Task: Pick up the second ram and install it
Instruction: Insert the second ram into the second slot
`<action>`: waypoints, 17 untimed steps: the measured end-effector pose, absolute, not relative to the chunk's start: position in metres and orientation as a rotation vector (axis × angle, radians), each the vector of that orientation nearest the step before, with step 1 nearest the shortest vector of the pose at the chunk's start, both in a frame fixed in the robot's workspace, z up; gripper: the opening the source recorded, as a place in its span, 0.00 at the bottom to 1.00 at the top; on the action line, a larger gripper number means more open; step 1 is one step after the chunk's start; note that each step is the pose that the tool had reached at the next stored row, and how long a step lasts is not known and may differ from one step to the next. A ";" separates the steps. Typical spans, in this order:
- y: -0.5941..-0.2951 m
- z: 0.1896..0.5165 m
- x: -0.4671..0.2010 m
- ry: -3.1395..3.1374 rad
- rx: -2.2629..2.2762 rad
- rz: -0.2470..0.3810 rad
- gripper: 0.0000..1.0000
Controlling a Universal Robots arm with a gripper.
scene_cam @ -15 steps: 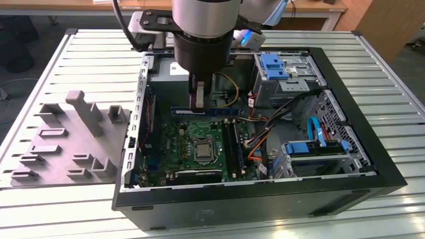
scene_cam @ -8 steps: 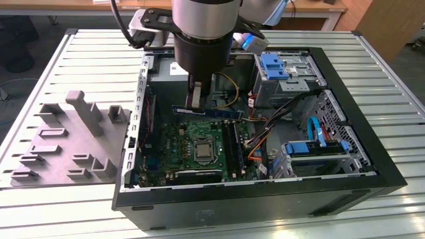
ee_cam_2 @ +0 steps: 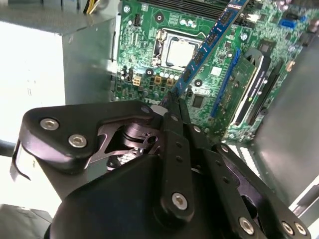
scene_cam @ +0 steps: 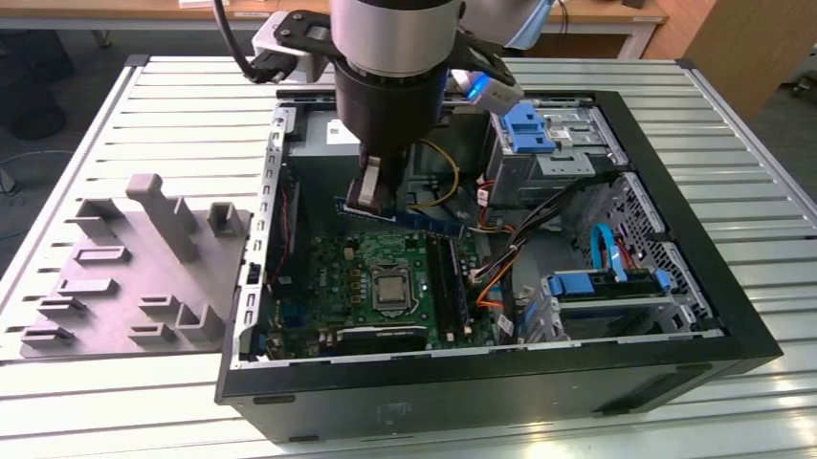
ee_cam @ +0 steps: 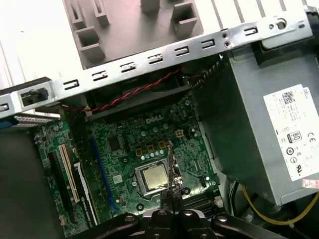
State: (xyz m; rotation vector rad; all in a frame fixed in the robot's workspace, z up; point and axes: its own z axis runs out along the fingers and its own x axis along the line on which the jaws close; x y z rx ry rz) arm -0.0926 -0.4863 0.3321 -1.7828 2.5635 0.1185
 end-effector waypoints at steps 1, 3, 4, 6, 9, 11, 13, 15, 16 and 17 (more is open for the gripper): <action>-0.486 0.332 -0.093 2.579 -1.760 0.118 0.12; -0.486 0.332 -0.093 2.608 -1.714 0.116 0.12; -0.486 0.332 -0.093 2.623 -1.691 0.116 0.12; -0.486 0.332 -0.093 2.652 -1.643 0.114 0.12; -0.486 0.332 -0.093 2.694 -1.572 0.112 0.12; -0.486 0.332 -0.093 2.721 -1.522 0.110 0.12; -0.486 0.332 -0.093 2.747 -1.473 0.109 0.12; -0.486 0.331 -0.093 2.773 -1.421 0.108 0.12; -0.486 0.331 -0.093 2.785 -1.397 0.107 0.12; -0.486 0.331 -0.093 2.809 -1.346 0.105 0.12</action>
